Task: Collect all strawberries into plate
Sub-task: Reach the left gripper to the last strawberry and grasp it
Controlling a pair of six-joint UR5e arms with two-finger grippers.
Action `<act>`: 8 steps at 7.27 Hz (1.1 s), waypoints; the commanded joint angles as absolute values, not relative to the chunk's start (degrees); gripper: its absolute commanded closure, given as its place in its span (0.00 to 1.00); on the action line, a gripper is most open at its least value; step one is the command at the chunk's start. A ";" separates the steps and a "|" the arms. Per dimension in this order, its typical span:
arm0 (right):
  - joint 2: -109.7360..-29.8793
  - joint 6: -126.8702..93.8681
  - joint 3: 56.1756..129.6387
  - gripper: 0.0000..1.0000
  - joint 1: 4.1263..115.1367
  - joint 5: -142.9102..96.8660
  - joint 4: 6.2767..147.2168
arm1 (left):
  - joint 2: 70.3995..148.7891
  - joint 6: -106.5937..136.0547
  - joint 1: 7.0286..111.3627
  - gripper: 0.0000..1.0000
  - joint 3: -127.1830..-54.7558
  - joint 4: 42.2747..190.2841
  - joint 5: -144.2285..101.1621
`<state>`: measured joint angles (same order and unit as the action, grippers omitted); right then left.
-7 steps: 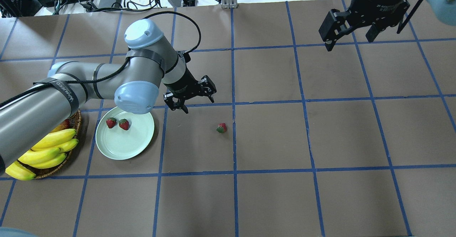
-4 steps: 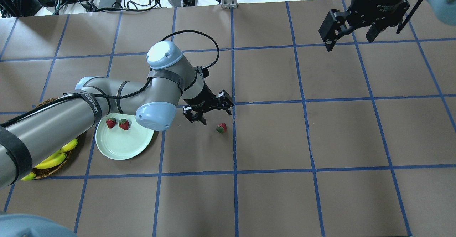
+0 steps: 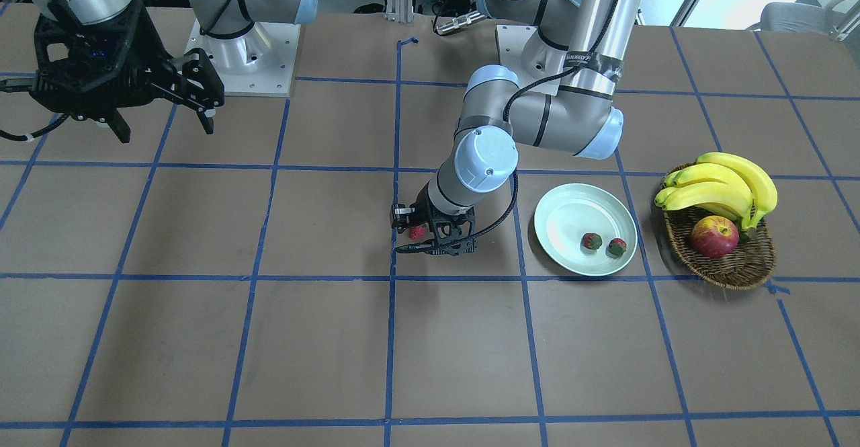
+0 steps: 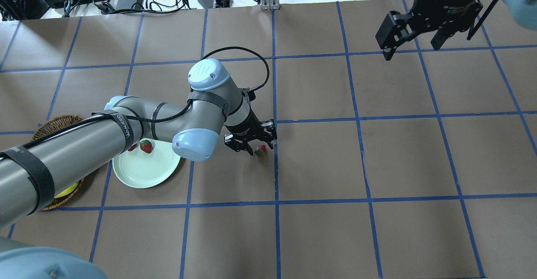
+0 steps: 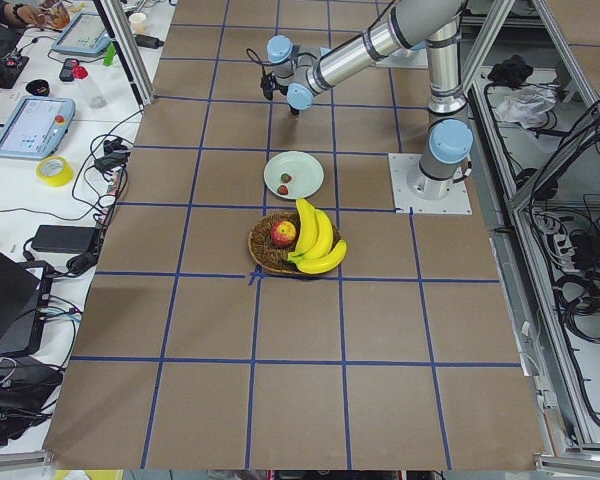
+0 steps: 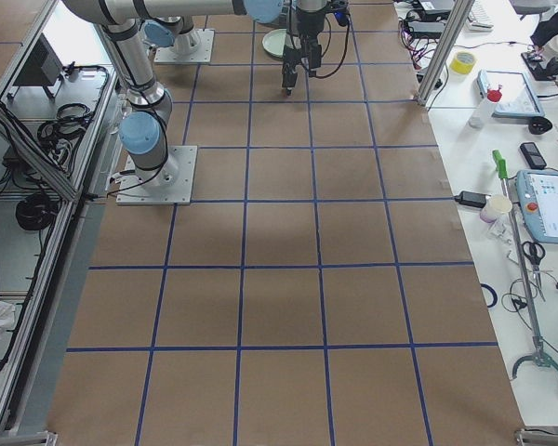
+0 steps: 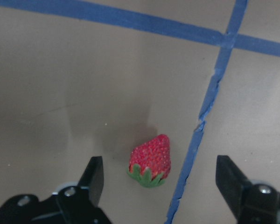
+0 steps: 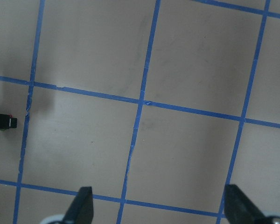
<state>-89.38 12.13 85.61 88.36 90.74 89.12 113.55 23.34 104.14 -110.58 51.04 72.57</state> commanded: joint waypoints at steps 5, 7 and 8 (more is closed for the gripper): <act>-89.38 12.13 85.61 0.00 88.42 90.70 89.12 | 109.53 22.50 100.05 1.00 -107.59 52.90 82.39; -89.38 12.13 85.61 0.00 88.42 90.70 89.12 | 106.28 10.45 90.67 1.00 -105.92 59.80 84.27; -89.38 12.13 85.61 0.00 88.42 90.79 89.12 | 105.22 2.02 85.92 1.00 -106.17 62.99 88.03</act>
<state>-89.39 12.13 85.61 88.42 90.72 89.12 106.83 11.32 91.75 -106.40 58.77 84.46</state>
